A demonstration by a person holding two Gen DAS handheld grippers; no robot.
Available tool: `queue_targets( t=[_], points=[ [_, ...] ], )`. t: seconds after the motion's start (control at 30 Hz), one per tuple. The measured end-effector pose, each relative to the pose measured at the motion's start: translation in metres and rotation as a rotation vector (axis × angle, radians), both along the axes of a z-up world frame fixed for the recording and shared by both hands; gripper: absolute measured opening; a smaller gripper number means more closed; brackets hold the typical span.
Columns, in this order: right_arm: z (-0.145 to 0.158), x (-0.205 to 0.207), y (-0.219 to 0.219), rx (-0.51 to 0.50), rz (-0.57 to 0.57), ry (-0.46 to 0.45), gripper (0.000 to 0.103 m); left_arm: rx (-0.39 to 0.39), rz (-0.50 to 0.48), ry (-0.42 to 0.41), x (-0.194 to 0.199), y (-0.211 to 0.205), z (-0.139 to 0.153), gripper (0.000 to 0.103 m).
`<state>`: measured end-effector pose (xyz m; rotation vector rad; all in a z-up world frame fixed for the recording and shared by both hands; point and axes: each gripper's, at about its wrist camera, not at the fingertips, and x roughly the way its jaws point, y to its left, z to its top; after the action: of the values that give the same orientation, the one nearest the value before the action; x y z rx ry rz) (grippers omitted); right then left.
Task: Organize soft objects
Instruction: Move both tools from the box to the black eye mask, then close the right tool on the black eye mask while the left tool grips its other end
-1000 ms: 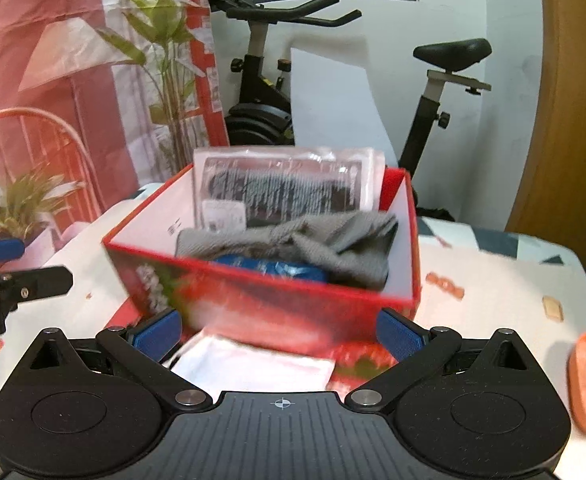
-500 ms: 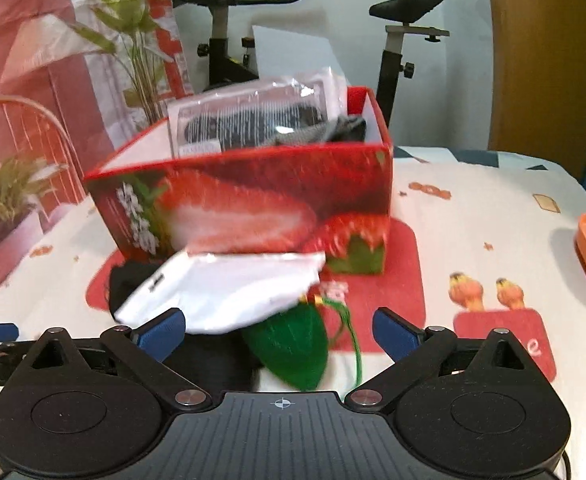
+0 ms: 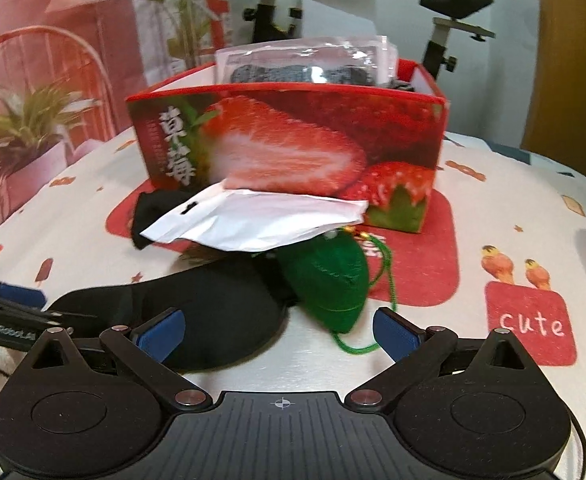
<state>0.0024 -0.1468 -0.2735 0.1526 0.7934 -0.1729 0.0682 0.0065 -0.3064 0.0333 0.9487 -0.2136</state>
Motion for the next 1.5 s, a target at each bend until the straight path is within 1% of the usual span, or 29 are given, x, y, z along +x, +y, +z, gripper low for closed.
queue_targets(
  t=[0.17,0.23,0.27,0.3,0.37,0.4,0.53,0.67,0.9,0.97,1.07,1.1,1.17,1.23,1.3,1.33,1.37,1.4,1.5],
  points=[
    [-0.007,0.004,0.003,0.037,0.021,0.033,0.098,0.021,-0.010,-0.013,-0.002,-0.002,-0.001,0.103],
    [-0.009,0.004,0.004,0.056,0.033,0.034,0.093,0.029,-0.015,-0.017,-0.002,-0.003,-0.001,0.103],
    [-0.010,0.004,0.005,0.070,0.045,0.033,0.088,0.030,-0.016,-0.019,-0.002,-0.003,-0.001,0.103],
    [-0.010,0.005,0.006,0.084,0.058,0.031,0.081,0.031,-0.016,-0.020,-0.002,-0.004,-0.001,0.103],
    [-0.009,0.005,0.007,0.098,0.074,0.025,0.075,0.033,-0.018,-0.023,-0.003,-0.004,-0.001,0.103],
    [-0.008,0.006,0.007,0.099,0.076,0.017,0.074,0.034,-0.018,-0.024,-0.003,-0.004,-0.001,0.103],
    [-0.007,0.010,0.004,0.112,0.075,0.002,0.074,0.026,-0.018,-0.029,-0.003,-0.003,-0.001,0.103],
    [-0.012,0.019,0.004,0.109,0.091,0.009,0.072,0.023,-0.018,-0.032,-0.003,-0.003,-0.002,0.103],
    [-0.015,0.043,0.002,0.035,0.121,0.003,0.073,-0.010,-0.013,-0.037,-0.003,0.001,-0.001,0.103],
    [-0.018,0.051,0.003,0.015,0.139,0.010,0.074,-0.008,-0.013,-0.038,-0.003,0.001,-0.001,0.103],
    [-0.026,0.061,0.008,-0.011,0.163,0.039,0.079,-0.003,-0.014,-0.038,-0.003,0.000,-0.001,0.103],
    [-0.029,0.063,0.011,-0.021,0.166,0.054,0.080,0.001,-0.016,-0.038,-0.004,-0.001,-0.001,0.103],
    [-0.031,0.060,0.013,-0.032,0.165,0.045,0.078,0.006,-0.018,-0.039,-0.004,-0.001,-0.001,0.103],
    [-0.031,0.056,0.016,-0.056,0.180,0.042,0.070,0.002,-0.019,-0.039,-0.004,-0.001,-0.001,0.103],
    [-0.028,0.052,0.016,-0.064,0.173,0.047,0.054,-0.011,-0.015,-0.040,-0.004,0.001,-0.001,0.103],
    [-0.027,0.050,0.015,-0.065,0.163,0.049,0.051,-0.024,-0.010,-0.041,-0.004,0.003,-0.001,0.103],
    [-0.026,0.048,0.015,-0.071,0.155,0.049,0.045,-0.038,-0.003,-0.042,-0.004,0.005,0.000,0.103],
    [-0.026,0.046,0.015,-0.076,0.149,0.045,0.041,-0.047,0.003,-0.042,-0.004,0.006,0.000,0.103],
    [-0.027,0.038,0.015,-0.086,0.130,0.032,0.035,-0.054,0.022,-0.043,-0.003,0.009,0.000,0.103]
  ],
)
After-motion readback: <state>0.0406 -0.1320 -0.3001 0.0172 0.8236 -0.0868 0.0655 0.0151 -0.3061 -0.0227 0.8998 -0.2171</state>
